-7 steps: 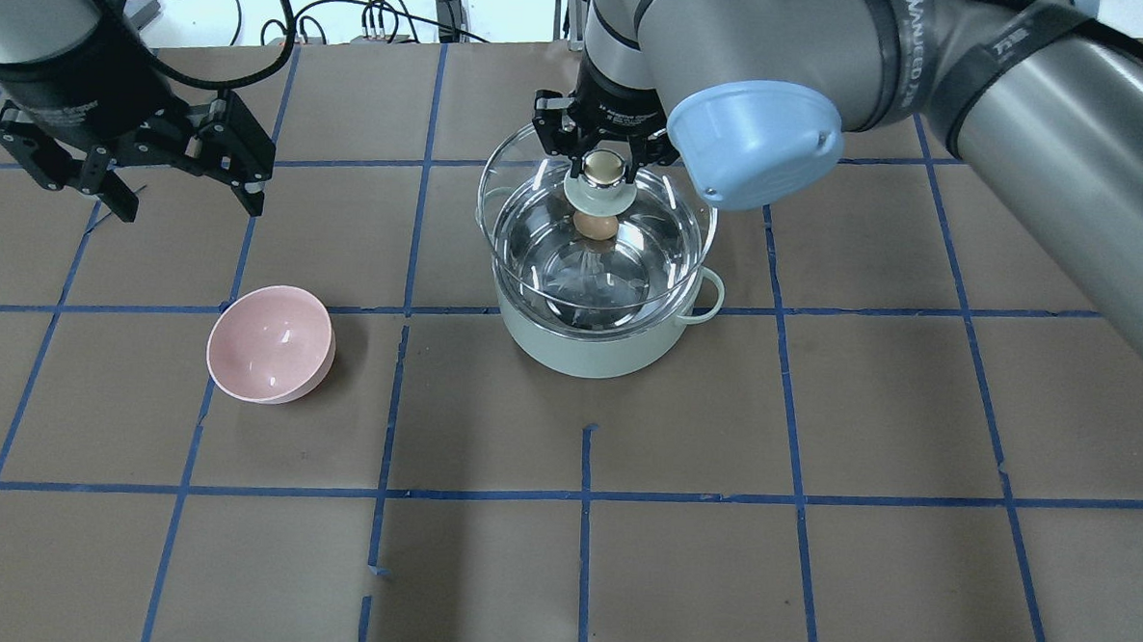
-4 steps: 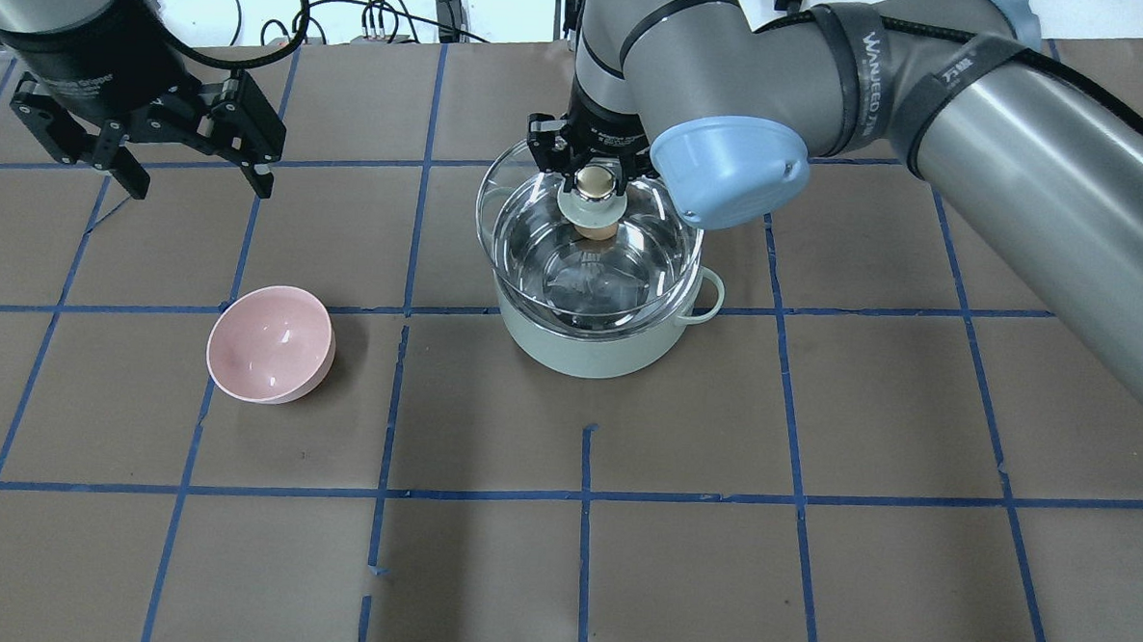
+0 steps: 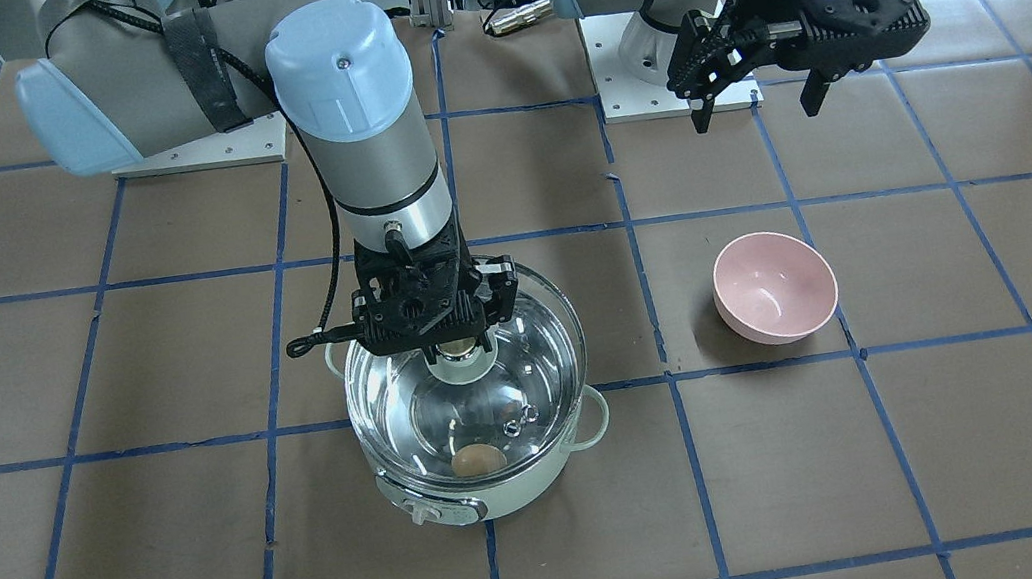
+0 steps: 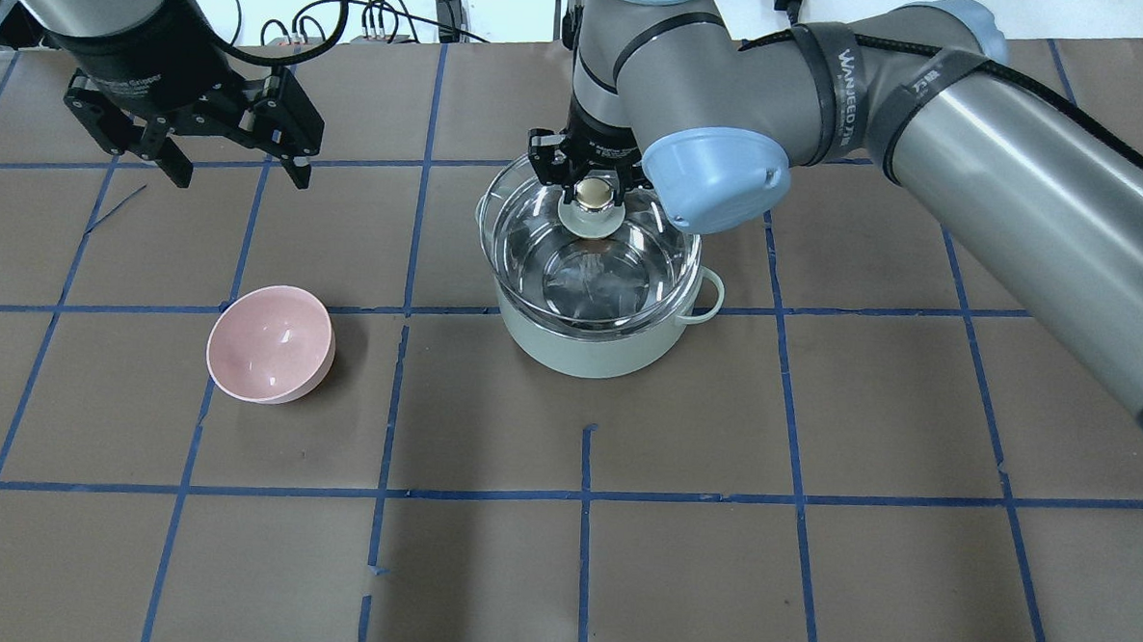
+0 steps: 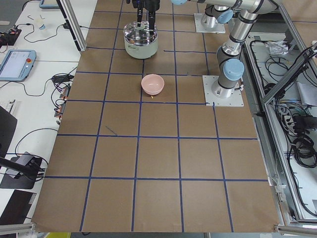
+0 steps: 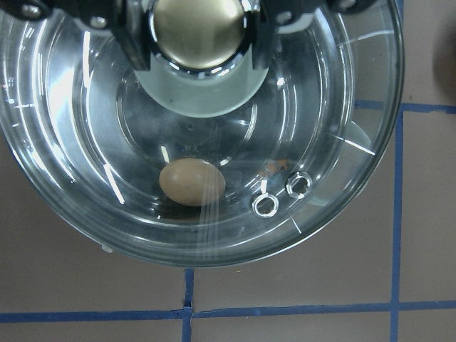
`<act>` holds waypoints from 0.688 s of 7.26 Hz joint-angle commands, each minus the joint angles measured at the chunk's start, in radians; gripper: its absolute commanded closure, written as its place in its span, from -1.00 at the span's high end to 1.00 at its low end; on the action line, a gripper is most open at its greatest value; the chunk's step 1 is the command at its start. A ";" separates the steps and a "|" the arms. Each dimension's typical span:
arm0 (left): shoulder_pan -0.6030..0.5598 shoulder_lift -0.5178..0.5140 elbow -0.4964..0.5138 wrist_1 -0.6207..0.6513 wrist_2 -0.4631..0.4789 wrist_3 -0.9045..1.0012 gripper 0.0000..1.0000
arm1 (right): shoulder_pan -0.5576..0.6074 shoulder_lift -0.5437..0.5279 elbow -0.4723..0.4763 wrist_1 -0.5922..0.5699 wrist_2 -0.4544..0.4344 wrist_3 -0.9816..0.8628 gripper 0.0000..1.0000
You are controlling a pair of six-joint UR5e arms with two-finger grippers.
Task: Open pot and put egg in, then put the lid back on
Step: 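Lower the glass lid onto the pot with the right gripper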
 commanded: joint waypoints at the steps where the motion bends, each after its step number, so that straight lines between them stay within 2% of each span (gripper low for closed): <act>1: -0.002 0.001 -0.008 0.003 -0.004 -0.002 1.00 | 0.000 0.004 0.026 -0.042 0.001 -0.019 -0.22; 5: -0.001 0.020 -0.011 -0.004 0.016 0.000 1.00 | -0.005 0.005 0.048 -0.072 0.001 -0.020 -0.21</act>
